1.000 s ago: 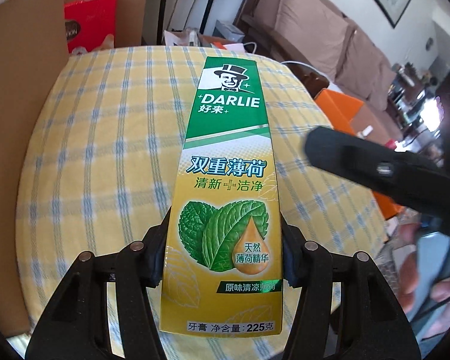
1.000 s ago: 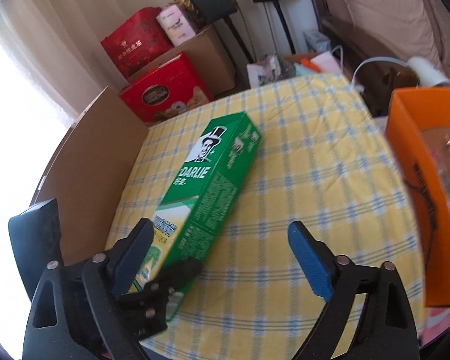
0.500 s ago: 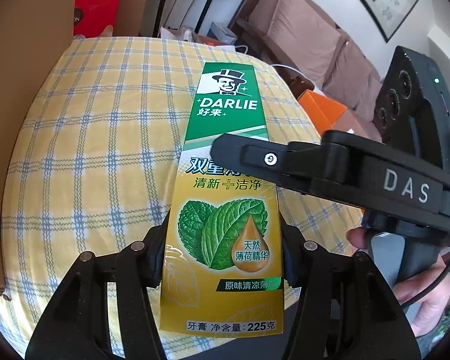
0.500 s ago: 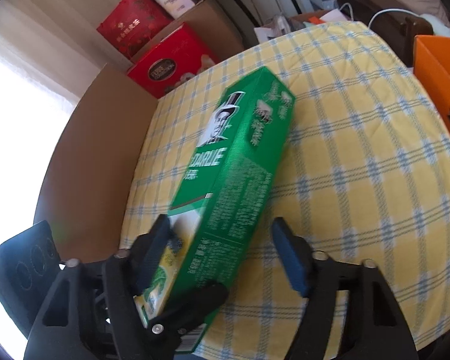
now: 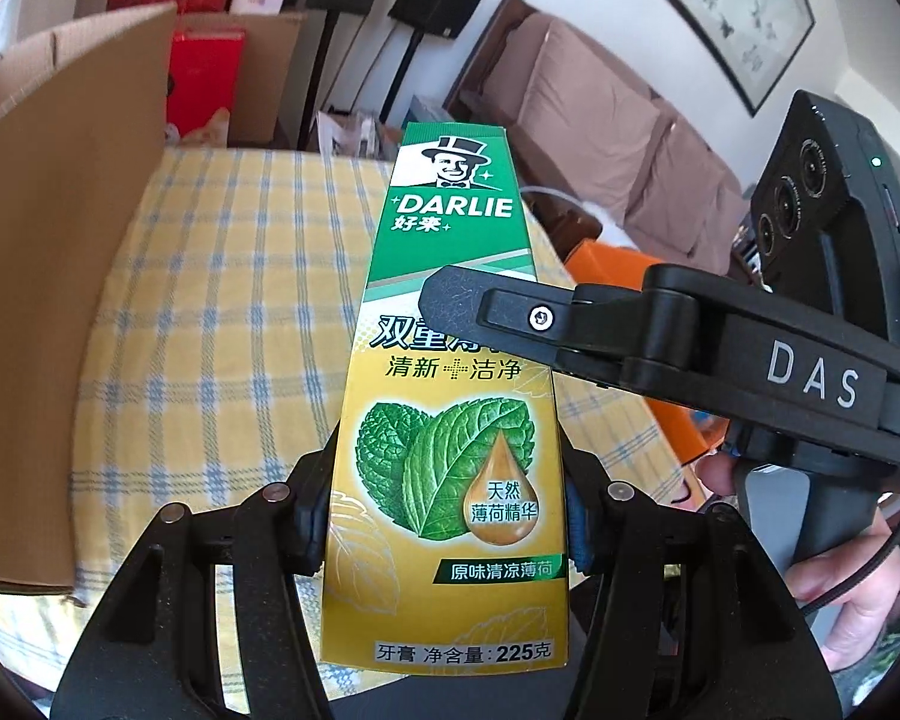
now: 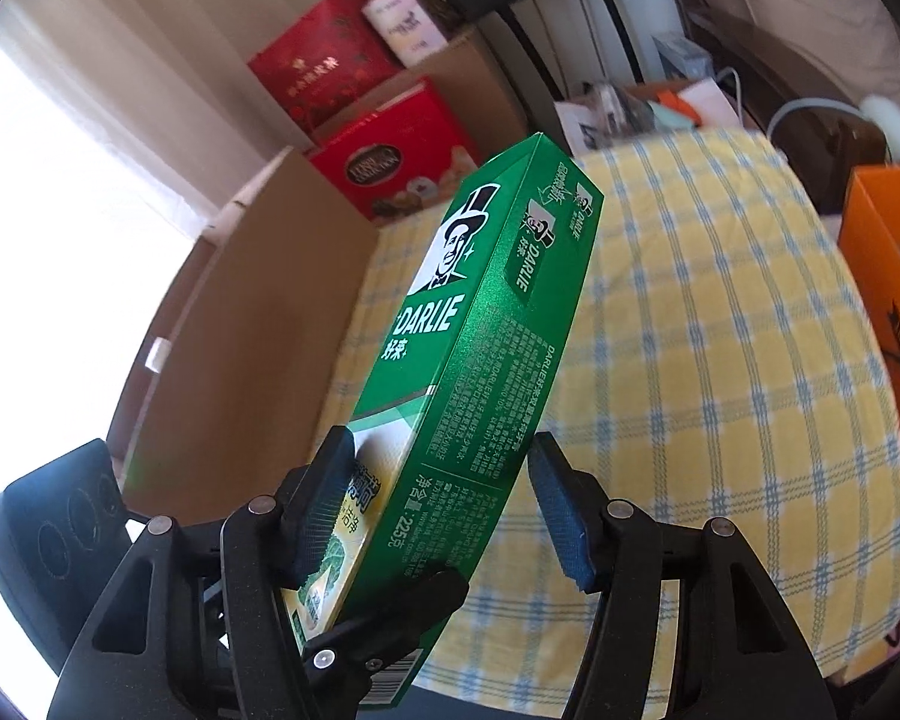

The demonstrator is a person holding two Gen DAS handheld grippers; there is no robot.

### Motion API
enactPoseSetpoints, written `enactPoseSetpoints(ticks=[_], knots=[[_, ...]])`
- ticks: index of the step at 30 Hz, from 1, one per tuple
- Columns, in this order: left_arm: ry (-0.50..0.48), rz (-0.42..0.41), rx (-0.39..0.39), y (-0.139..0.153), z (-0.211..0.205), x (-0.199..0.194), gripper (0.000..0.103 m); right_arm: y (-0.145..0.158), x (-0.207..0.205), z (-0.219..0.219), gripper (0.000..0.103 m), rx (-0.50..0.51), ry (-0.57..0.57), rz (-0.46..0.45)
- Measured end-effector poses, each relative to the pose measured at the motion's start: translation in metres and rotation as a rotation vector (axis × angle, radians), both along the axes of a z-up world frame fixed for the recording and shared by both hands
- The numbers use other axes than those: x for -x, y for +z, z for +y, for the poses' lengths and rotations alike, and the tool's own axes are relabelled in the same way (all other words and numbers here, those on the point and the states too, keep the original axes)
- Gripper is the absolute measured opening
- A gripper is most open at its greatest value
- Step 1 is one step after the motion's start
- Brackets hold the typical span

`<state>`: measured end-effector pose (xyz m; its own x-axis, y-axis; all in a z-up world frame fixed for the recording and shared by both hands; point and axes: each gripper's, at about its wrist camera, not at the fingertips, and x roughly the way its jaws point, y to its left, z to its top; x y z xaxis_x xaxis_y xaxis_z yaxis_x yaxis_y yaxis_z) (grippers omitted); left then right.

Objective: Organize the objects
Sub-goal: 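Lift the toothpaste box with the left gripper and turn toward the cardboard box, then lower the toothpaste box into the cardboard box beside the duster with the left gripper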

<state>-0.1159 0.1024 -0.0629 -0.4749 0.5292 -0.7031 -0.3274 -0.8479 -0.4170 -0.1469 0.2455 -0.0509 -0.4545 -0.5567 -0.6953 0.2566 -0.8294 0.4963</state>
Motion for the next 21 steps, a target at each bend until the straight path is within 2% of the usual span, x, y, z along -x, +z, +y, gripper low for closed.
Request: enactPoseSetpoints(ticks=[13,21], knots=[[0.099,0.089,-0.012,0.057,-0.054,-0.003,0.054,0.063,-0.001,-0.06,0.061,0.008,0.116,0.1],[0.176,0.109,-0.032,0.072,-0.101,-0.004,0.054,0.085,0.008,-0.114,0.061,0.01,0.212,0.109]])
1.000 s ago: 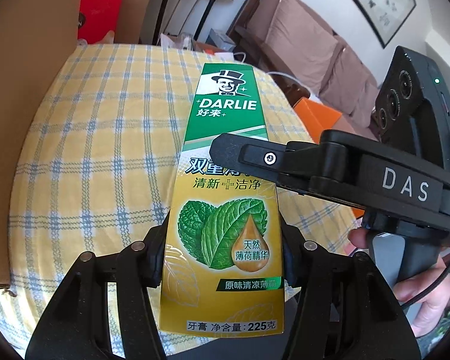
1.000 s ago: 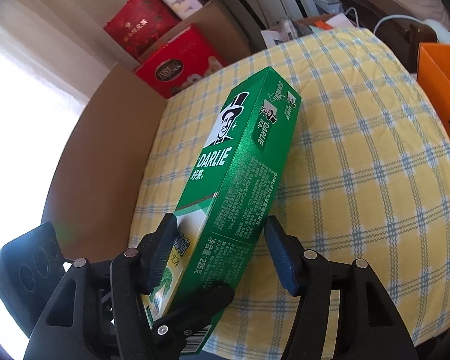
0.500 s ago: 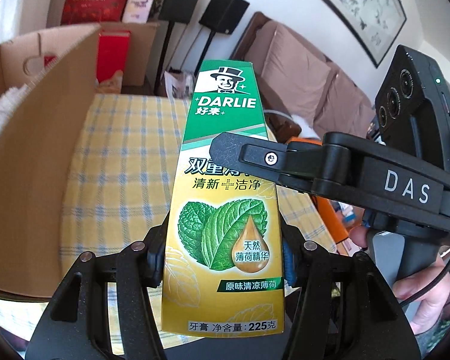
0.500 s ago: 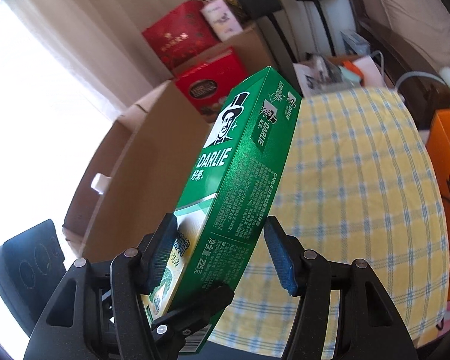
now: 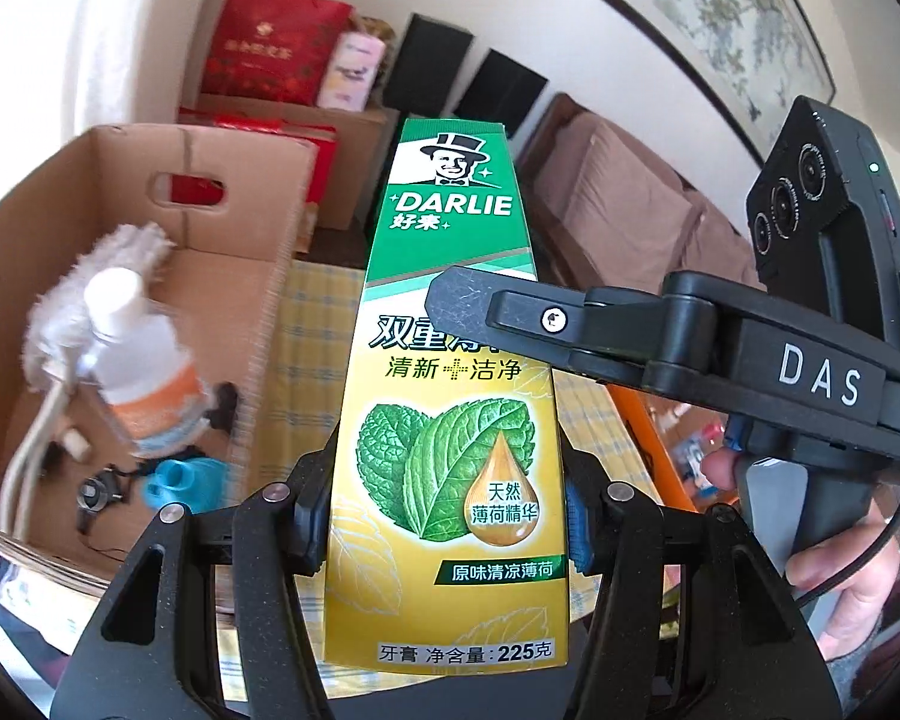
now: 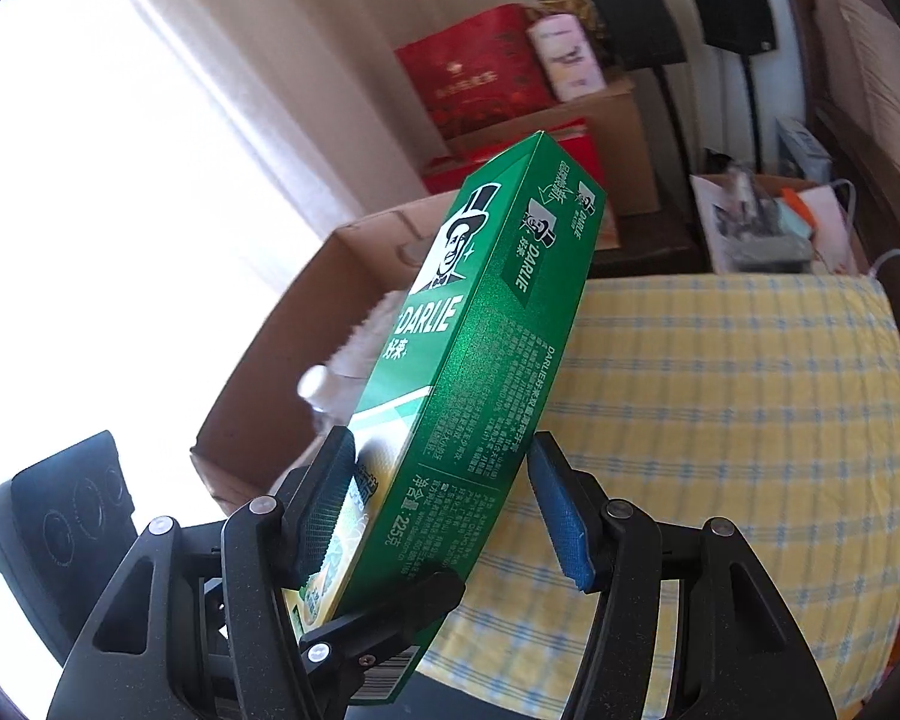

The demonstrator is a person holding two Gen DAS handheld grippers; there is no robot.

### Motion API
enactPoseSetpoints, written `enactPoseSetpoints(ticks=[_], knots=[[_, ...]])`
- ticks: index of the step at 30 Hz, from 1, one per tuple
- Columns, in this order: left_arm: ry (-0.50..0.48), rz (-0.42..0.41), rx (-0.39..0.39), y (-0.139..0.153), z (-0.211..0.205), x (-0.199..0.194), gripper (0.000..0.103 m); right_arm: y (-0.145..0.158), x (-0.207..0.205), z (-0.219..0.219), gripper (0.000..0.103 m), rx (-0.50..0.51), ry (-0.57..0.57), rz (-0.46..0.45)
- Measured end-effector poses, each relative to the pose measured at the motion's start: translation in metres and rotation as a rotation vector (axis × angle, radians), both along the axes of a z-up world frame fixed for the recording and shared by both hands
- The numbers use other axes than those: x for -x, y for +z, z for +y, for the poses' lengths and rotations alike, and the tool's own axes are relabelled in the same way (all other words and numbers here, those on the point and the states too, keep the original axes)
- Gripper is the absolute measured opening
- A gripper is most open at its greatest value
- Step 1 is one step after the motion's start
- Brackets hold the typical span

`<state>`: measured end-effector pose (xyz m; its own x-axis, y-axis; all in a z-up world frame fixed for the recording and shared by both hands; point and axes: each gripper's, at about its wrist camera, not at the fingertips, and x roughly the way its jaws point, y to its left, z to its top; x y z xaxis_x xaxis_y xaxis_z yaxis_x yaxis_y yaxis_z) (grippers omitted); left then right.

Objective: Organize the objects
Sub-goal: 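Lower the toothpaste box into the cardboard box beside the duster with the left gripper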

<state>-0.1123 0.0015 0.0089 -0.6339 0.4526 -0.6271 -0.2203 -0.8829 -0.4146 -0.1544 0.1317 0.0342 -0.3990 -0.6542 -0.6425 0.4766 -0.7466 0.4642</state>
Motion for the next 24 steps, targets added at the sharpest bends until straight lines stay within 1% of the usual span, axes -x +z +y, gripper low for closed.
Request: enactPoseSetpoints(ticks=[7,13,20,24], knots=[[0.07,0.012,0.0,0.01,-0.053,0.002,0.054,0.009,0.007,-0.047,0.061,0.03,0.077,-0.014],[0.126,0.0,0.026,0.012,-0.097,0.007,0.054,0.007,0.018,-0.092,0.061,0.055,0.136,-0.05],[0.197,-0.015,0.032,0.006,-0.138,0.01,0.054,0.006,0.022,-0.14,0.061,0.017,0.195,-0.038],[0.235,-0.023,0.053,0.001,-0.156,0.015,0.054,0.001,0.025,-0.165,0.061,-0.008,0.227,-0.045]])
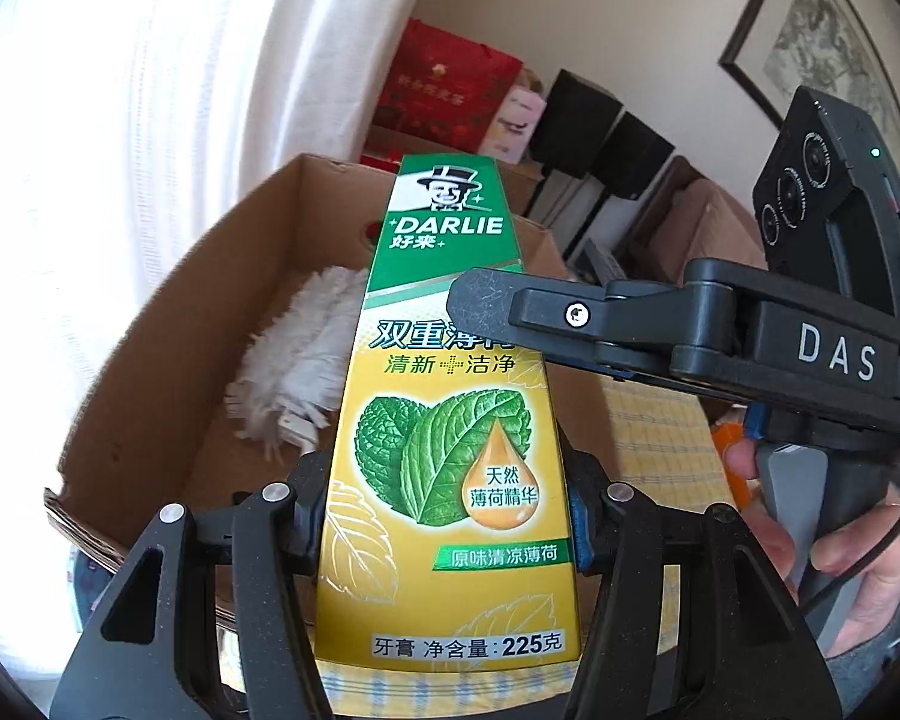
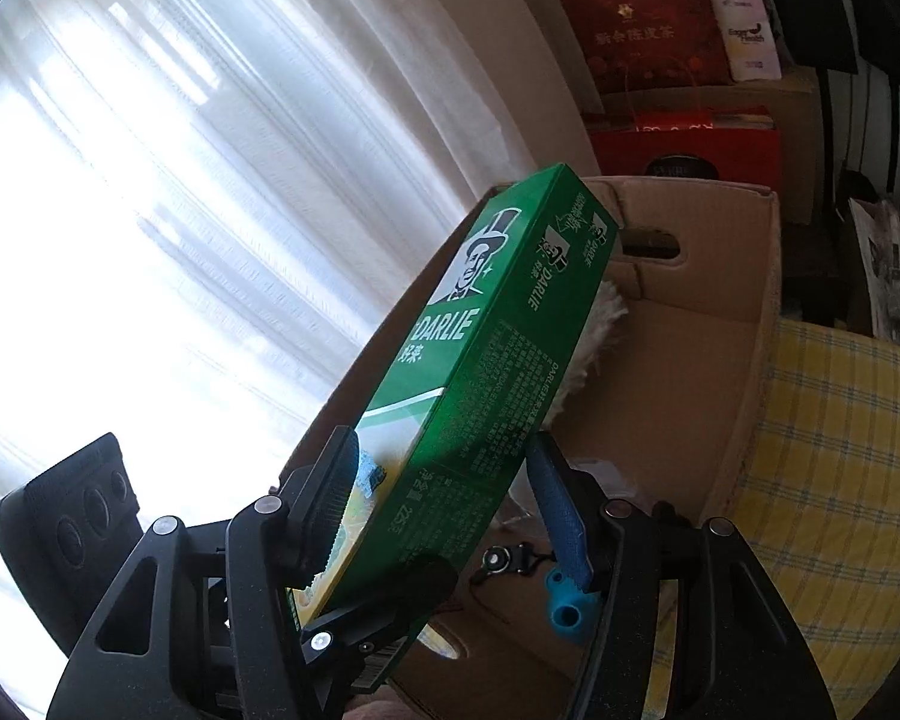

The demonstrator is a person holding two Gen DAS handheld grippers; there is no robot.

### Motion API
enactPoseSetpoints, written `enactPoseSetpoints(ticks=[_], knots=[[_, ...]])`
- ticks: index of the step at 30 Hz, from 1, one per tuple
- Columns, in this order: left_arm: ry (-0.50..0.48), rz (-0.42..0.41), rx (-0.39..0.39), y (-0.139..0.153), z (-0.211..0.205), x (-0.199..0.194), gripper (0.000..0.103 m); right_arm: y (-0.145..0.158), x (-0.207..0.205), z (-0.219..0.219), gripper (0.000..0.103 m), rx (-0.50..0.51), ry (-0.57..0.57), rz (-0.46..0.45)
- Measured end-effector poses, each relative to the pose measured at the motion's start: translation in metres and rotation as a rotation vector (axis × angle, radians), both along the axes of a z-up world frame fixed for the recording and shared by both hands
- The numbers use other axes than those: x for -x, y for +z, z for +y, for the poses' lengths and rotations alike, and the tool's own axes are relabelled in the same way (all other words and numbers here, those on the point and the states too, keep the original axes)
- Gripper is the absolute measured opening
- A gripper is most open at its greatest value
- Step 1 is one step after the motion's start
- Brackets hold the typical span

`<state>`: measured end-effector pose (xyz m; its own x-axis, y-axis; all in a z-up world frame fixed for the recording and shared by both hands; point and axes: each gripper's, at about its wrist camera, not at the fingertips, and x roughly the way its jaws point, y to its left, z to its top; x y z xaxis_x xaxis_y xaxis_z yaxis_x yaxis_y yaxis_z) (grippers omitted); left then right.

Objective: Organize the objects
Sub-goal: 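Lower the toothpaste box into the cardboard box beside the duster with the left gripper, then open the left gripper to release the toothpaste box and withdraw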

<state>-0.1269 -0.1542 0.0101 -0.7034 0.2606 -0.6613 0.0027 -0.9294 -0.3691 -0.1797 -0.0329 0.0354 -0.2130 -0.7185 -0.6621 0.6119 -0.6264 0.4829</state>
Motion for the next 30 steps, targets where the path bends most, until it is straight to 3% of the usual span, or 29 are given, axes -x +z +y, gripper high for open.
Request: enactPoseSetpoints(ticks=[10,22,26,30], knots=[[0.078,-0.059,0.079,-0.024,-0.028,0.02,0.053,-0.019,0.02,-0.044,0.061,-0.079,0.043,-0.016],[0.105,-0.16,0.231,-0.047,-0.032,0.041,0.054,-0.022,0.02,-0.028,0.061,-0.073,0.018,-0.01],[0.092,-0.204,0.237,-0.048,-0.031,0.041,0.054,-0.021,0.018,-0.025,0.061,-0.071,0.018,-0.007],[0.112,-0.198,0.223,-0.044,-0.034,0.036,0.065,-0.018,0.013,-0.021,0.061,-0.063,0.023,0.0]])
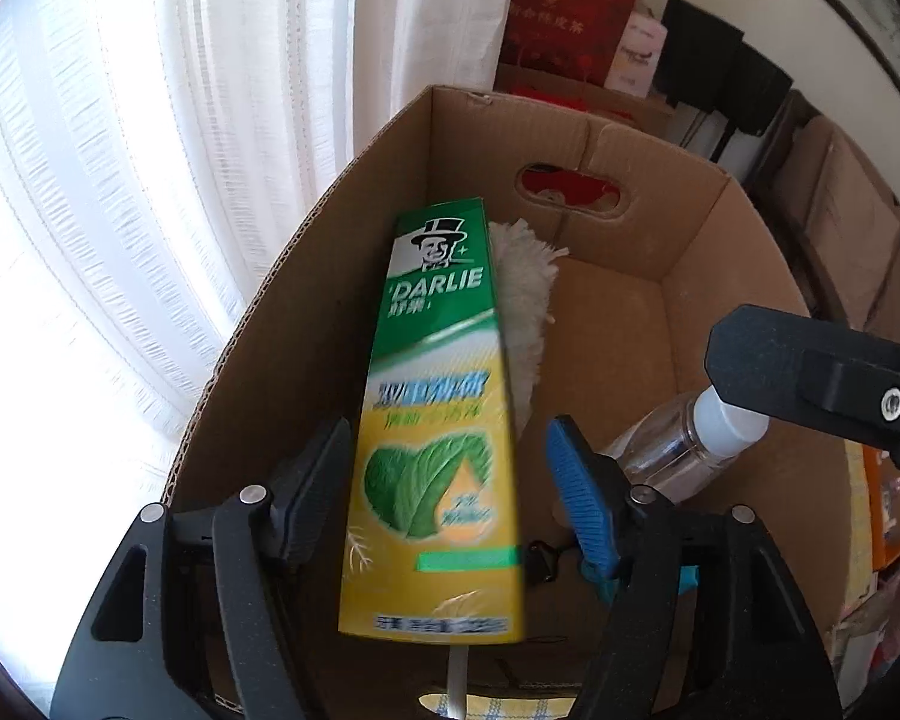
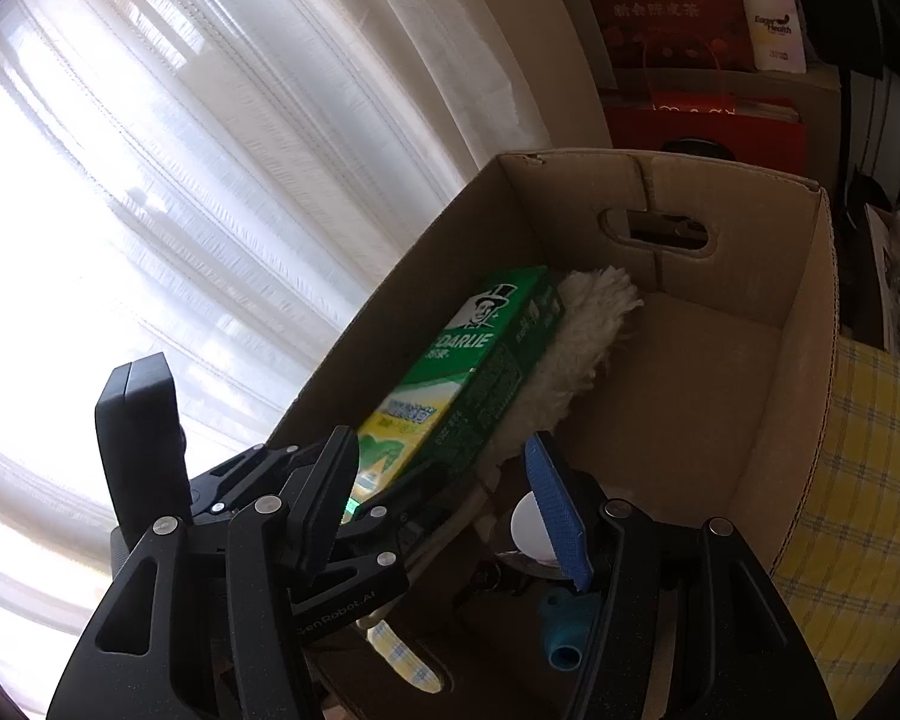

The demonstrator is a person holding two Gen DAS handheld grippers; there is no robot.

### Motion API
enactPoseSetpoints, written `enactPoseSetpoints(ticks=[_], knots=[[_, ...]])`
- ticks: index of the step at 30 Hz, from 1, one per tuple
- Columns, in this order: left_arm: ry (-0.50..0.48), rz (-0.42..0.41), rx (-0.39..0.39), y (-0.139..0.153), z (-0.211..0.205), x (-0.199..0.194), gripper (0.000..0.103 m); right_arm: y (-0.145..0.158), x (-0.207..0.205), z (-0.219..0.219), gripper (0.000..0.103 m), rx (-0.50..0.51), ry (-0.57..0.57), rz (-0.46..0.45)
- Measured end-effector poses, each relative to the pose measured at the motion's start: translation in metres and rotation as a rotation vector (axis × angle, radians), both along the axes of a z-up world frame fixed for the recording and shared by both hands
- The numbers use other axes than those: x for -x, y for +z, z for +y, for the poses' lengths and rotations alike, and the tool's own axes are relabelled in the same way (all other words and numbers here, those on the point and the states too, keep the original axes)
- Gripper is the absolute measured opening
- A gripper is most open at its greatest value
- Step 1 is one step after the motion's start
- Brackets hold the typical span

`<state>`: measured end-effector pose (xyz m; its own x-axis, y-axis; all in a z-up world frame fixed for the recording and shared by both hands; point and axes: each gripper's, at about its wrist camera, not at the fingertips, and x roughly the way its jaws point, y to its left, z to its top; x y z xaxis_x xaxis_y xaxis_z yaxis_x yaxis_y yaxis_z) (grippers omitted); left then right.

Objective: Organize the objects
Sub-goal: 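Open the left gripper to release the toothpaste box and withdraw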

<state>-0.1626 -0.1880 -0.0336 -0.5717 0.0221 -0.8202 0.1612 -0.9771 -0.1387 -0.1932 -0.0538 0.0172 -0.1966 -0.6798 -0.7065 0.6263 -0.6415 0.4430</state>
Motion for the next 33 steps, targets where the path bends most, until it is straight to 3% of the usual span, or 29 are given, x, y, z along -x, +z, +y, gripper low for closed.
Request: enactPoseSetpoints(ticks=[8,13,23,25,33], knots=[[0.024,0.045,-0.051,0.01,-0.003,-0.01,0.077,0.015,-0.012,0.021,0.061,0.011,-0.014,0.042],[0.026,0.086,-0.078,0.024,0.0,-0.019,0.086,0.027,-0.02,0.042,0.067,-0.005,-0.046,0.095],[-0.013,0.128,-0.058,0.043,0.019,-0.035,0.088,0.027,-0.031,0.084,0.079,-0.076,-0.118,0.177],[-0.023,0.138,-0.055,0.046,0.025,-0.04,0.095,0.025,-0.033,0.092,0.08,-0.09,-0.13,0.188],[-0.057,0.156,-0.056,0.055,0.047,-0.05,0.098,0.022,-0.048,0.122,0.087,-0.151,-0.175,0.243]])
